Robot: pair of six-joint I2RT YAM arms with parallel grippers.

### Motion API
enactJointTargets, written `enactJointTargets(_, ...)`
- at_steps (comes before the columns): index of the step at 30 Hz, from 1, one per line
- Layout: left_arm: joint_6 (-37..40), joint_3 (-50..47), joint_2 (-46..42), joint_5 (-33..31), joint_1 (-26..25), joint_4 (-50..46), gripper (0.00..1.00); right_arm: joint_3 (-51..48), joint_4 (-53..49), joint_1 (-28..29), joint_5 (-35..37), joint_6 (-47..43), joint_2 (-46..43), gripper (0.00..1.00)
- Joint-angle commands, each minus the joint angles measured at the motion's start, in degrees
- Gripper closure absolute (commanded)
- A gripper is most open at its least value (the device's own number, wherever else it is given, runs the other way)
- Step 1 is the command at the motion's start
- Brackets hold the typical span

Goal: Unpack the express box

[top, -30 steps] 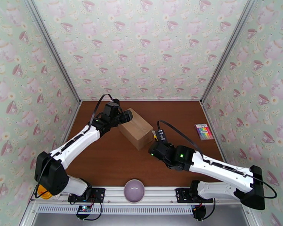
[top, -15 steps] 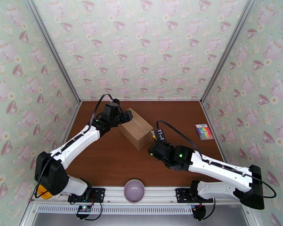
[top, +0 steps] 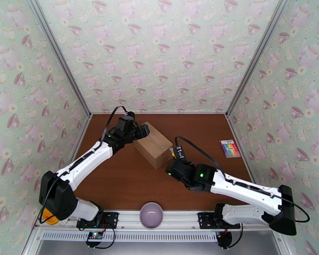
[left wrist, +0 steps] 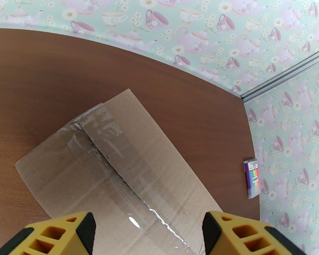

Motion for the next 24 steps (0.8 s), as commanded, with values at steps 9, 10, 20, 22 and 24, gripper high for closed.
enactJointTargets(9,0.3,2.1,1.1,1.4,-0.2,-0.8,0.28,-0.1,1.5,0.3,1.3,-0.9,0.4,1.0)
enactJointTargets(10,0.3,2.1,1.1,1.4,-0.2,-0.7,0.28,0.0,1.5,0.3,1.3,-0.9,0.5,1.0)
enactJointTargets(20,0.1,2.0,1.0,1.6,-0.3,-0.6,0.28,0.1,1.6,0.3,2.0,-1.1,0.4,1.0)
enactJointTargets(22,0.1,2.0,1.1,1.6,-0.2,-0.6,0.28,0.3,1.6,0.3,2.1,-1.3,0.5,1.0)
enactJointTargets(24,0.2,2.0,1.1,1.7,-0.1,-0.4,0.28,0.4,1.7,0.3,2.1,-1.4,0.7,1.0)
